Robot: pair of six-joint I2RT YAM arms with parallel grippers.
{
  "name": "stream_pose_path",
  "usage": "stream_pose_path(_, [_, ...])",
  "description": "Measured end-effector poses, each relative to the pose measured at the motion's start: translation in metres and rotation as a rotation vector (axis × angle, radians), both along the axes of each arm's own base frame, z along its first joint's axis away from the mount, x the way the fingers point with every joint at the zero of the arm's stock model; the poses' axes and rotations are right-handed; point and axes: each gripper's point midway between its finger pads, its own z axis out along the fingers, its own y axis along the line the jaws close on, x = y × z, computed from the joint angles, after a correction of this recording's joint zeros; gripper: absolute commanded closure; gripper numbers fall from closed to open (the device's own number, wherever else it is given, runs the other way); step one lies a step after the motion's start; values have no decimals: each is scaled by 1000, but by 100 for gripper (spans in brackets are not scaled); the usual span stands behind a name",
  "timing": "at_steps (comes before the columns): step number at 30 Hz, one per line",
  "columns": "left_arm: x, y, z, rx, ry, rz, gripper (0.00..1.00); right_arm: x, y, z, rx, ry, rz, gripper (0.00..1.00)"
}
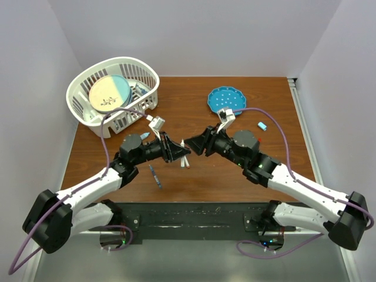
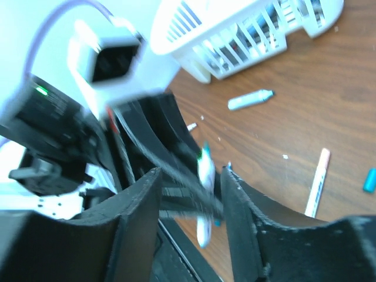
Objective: Insert the pens into the pen caps
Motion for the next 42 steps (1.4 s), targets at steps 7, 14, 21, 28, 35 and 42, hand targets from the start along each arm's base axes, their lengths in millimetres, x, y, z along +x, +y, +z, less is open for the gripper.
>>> stream_pose_path(7, [-22,-5,1,-6,-30,-132,100,6,9,9,0,-5,9,60])
stream_pose_path(14, [-26,-6,-1,0,-42,-162,100,7,12,-4,-31,22,15,64])
stream_pose_path(21, [-25,-8,-5,6,-34,-166,100,2,14,-7,-33,30,45,66])
stream_pose_path(28, [-23,-8,0,0,-45,-166,100,1,14,-20,-64,56,46,73])
stream_pose_path(35, [-24,-8,-1,6,-37,-167,89,0,17,-24,-69,64,63,100])
stream_pose_path(42, [-24,-8,-2,17,-54,-170,63,-1,13,-21,-73,57,54,100])
